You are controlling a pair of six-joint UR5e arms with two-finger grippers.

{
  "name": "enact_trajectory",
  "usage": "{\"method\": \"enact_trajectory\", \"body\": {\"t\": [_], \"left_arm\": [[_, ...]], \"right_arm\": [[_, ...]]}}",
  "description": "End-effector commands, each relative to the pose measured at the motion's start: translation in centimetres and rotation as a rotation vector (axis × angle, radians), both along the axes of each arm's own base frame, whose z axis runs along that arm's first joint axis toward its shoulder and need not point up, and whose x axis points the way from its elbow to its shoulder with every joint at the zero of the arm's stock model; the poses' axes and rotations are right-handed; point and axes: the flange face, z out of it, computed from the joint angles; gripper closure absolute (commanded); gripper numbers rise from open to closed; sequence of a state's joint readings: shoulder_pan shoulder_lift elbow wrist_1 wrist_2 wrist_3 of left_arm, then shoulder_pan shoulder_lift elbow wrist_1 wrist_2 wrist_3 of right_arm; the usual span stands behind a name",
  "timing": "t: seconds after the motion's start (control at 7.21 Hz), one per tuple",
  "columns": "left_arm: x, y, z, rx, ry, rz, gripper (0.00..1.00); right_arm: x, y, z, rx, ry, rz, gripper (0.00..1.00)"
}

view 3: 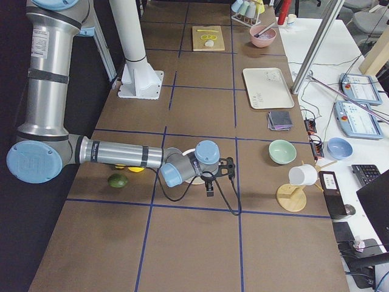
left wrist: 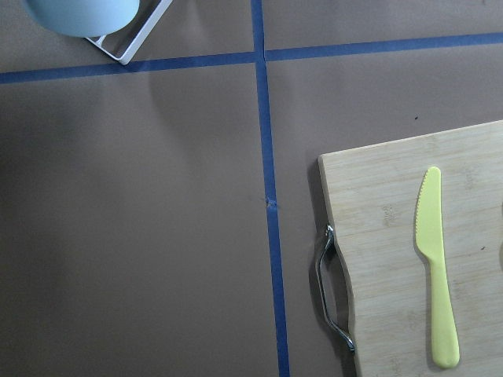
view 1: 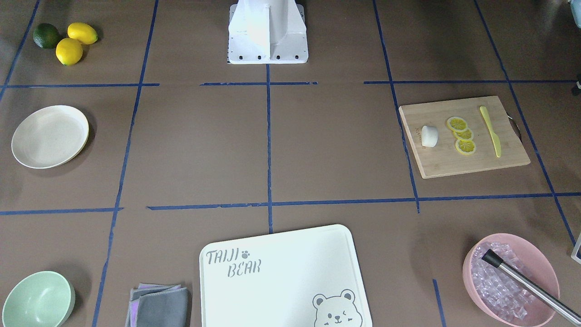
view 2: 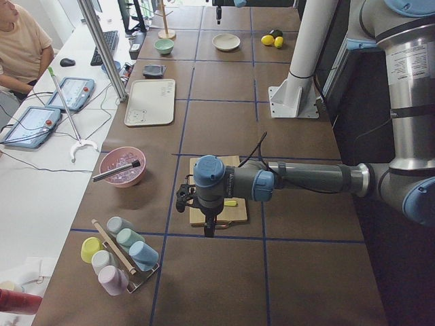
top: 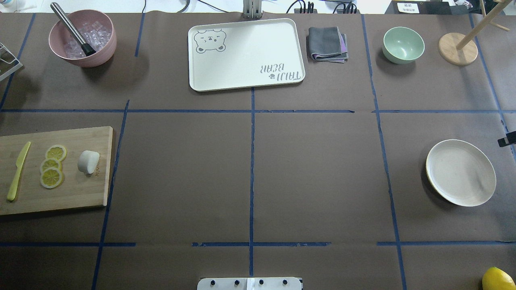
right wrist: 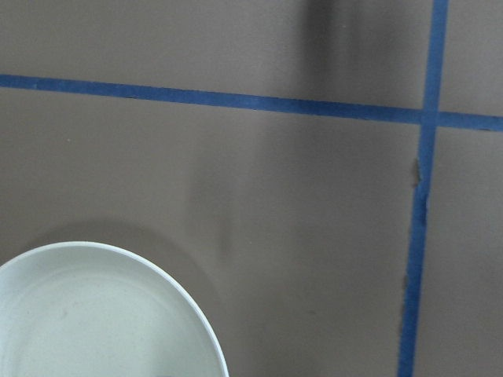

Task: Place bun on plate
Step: 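Move the right gripper toward the rim of the white plate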

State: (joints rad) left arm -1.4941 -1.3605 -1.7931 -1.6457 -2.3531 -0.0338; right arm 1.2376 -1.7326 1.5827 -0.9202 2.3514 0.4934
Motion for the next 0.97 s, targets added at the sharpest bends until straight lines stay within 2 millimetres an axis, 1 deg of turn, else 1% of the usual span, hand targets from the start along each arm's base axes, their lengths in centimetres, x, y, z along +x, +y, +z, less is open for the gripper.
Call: {"method": "enact_trajectory", "body": {"t": [0.0, 0.28, 0.42, 0.55, 0.69, 0.83], "left_arm": [[0.0, -0.2, -0.2, 0.005, 0.000, 0.000, 0.00], [0.0, -0.2, -0.1, 0.005, 0.000, 0.000, 0.00], [0.0, -0.2, -0.1, 0.005, 0.000, 0.000, 0.00], [0.0, -0.2, -0.1, 0.005, 0.000, 0.000, 0.00], [0.0, -0.2, -0.1, 0.004, 0.000, 0.000, 0.00], [0.0, -0.1, 0.0, 0.002, 0.000, 0.000, 0.00]], "right_arm": [[-4.0, 1.4, 0.2, -0.018, -0.002, 0.015, 0.04], [-5.2, 2.5, 2.3, -0.034, 0.013, -0.025, 0.07], [-5.3, 2.9, 3.5, -0.047, 0.022, -0.032, 0.13], [-5.6, 3.3, 4.2, -0.047, 0.022, -0.042, 0.29], [-5.6, 3.3, 4.1, -0.041, 0.016, -0.046, 0.87], [-5.7, 3.1, 3.7, -0.034, 0.008, -0.048, 1.00]]}}
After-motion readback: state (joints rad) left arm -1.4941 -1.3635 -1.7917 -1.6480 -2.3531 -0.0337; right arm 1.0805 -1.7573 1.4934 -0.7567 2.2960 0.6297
